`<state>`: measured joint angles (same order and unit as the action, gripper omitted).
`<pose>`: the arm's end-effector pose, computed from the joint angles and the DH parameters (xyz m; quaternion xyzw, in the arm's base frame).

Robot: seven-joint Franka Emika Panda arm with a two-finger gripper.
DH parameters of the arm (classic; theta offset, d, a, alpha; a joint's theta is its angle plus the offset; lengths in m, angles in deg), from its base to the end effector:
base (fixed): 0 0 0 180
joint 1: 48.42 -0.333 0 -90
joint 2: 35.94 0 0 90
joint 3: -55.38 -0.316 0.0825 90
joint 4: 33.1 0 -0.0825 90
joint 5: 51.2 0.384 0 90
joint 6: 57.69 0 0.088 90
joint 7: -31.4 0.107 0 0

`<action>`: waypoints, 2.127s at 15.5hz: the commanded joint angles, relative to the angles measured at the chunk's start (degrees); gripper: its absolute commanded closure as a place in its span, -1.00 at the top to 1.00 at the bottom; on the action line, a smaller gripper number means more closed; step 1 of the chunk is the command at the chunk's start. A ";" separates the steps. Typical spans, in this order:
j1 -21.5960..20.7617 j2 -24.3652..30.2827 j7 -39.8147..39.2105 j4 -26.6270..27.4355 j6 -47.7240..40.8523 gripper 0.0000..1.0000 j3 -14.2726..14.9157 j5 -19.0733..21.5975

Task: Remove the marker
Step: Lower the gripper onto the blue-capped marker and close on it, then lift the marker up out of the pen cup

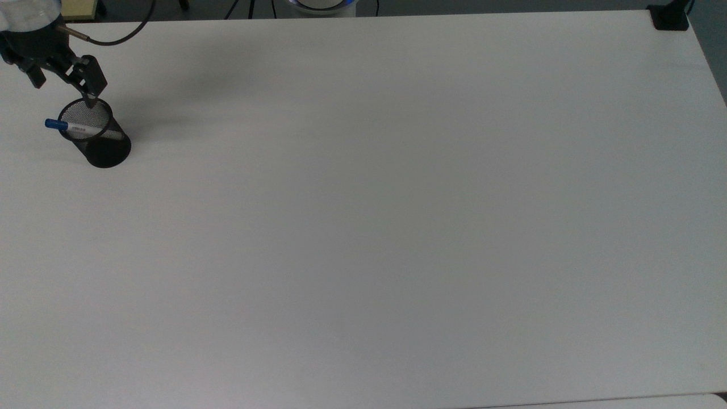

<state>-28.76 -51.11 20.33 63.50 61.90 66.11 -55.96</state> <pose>0.5645 -0.3238 0.4597 0.9851 -0.1446 0.0438 0.0823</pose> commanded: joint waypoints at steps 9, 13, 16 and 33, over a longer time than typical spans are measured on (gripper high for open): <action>1.35 -3.91 -2.90 2.45 11.71 0.10 0.42 0.10; 1.35 -4.79 -3.00 2.45 13.38 -0.18 0.69 0.10; 1.35 -4.70 -3.08 2.45 13.30 -0.39 0.69 0.10; 0.39 1.71 -2.20 -1.23 6.19 -0.67 -0.19 3.52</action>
<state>-27.34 -52.44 18.51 63.30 72.26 66.05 -54.66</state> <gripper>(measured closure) 0.806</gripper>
